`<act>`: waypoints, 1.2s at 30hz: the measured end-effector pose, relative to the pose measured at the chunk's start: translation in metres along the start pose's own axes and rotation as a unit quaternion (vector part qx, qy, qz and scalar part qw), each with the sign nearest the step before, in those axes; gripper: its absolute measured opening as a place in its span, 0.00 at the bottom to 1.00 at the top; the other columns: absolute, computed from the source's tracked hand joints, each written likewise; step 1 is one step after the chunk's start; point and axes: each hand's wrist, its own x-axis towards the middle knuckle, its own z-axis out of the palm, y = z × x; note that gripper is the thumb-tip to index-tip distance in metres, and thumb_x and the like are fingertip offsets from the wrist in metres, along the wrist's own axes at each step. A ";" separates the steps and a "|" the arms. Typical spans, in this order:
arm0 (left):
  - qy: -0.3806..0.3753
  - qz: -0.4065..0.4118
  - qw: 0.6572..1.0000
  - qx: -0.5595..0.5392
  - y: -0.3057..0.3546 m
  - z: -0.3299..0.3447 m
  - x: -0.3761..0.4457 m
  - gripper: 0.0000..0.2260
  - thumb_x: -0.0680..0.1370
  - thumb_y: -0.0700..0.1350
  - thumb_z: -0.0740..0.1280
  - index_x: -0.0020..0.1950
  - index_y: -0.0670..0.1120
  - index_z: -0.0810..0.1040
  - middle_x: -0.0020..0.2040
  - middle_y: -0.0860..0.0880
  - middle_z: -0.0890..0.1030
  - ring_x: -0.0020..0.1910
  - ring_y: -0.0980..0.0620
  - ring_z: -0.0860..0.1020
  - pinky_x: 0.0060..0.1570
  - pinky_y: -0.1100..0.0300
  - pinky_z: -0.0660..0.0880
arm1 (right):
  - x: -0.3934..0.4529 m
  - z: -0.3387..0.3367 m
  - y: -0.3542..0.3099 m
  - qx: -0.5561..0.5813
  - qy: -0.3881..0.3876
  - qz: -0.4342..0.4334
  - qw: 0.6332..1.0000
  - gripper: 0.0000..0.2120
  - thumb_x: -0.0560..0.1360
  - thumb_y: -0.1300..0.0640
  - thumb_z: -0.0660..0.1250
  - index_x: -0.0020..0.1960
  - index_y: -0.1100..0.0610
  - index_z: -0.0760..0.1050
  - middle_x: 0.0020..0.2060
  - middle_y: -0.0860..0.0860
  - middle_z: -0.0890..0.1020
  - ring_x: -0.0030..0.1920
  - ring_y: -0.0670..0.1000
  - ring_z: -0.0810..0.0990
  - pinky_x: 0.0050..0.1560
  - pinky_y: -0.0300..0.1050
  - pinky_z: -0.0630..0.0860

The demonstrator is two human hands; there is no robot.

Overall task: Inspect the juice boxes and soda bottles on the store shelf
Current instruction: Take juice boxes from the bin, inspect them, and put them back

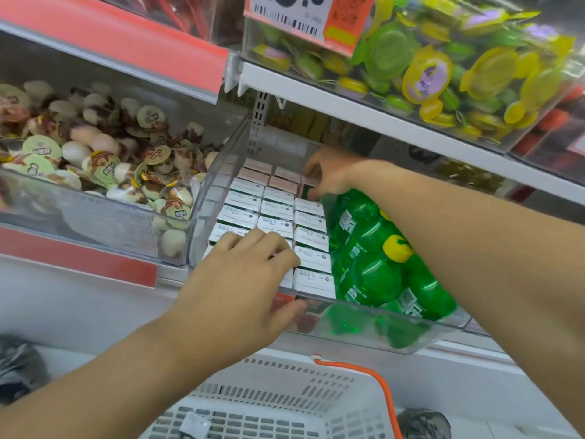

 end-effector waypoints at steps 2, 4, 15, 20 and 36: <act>0.001 0.001 1.000 -0.002 0.000 -0.001 -0.001 0.22 0.72 0.65 0.57 0.55 0.54 0.80 0.51 0.56 0.79 0.49 0.53 0.78 0.48 0.53 0.75 | 0.007 0.006 -0.001 0.001 0.009 0.015 1.000 0.26 0.69 0.55 0.79 0.65 0.57 0.76 0.58 0.53 0.81 0.55 0.55 0.80 0.58 0.50 0.79; 0.004 0.002 1.000 0.003 0.000 -0.001 -0.001 0.22 0.72 0.65 0.57 0.55 0.54 0.80 0.51 0.56 0.79 0.49 0.53 0.78 0.48 0.53 0.75 | 0.009 0.006 -0.003 -0.017 0.009 0.027 0.999 0.21 0.72 0.57 0.77 0.63 0.59 0.77 0.57 0.55 0.82 0.53 0.56 0.81 0.56 0.50 0.81; -0.033 -0.010 0.999 -0.022 0.005 -0.009 -0.003 0.26 0.73 0.67 0.56 0.59 0.52 0.79 0.54 0.55 0.79 0.54 0.51 0.78 0.51 0.52 0.75 | -0.072 -0.019 -0.022 -0.021 0.123 0.016 0.992 0.17 0.77 0.68 0.64 0.65 0.65 0.70 0.56 0.60 0.77 0.57 0.61 0.79 0.46 0.45 0.71; 0.182 -0.113 0.953 -0.213 0.020 -0.031 -0.004 0.15 0.79 0.56 0.65 0.60 0.48 0.77 0.56 0.55 0.75 0.59 0.56 0.71 0.60 0.66 0.65 | -0.129 -0.009 -0.033 0.139 0.233 -0.080 0.959 0.19 0.74 0.67 0.69 0.60 0.55 0.67 0.53 0.54 0.71 0.49 0.57 0.76 0.48 0.49 0.73; -0.165 -0.170 0.802 -0.548 0.071 -0.047 -0.036 0.15 0.75 0.51 0.63 0.62 0.52 0.77 0.49 0.55 0.87 0.48 0.59 0.84 0.44 0.72 0.75 | -0.262 0.068 0.007 0.666 -0.101 -0.185 0.716 0.18 0.75 0.65 0.68 0.64 0.61 0.73 0.57 0.55 0.79 0.53 0.59 0.81 0.52 0.55 0.80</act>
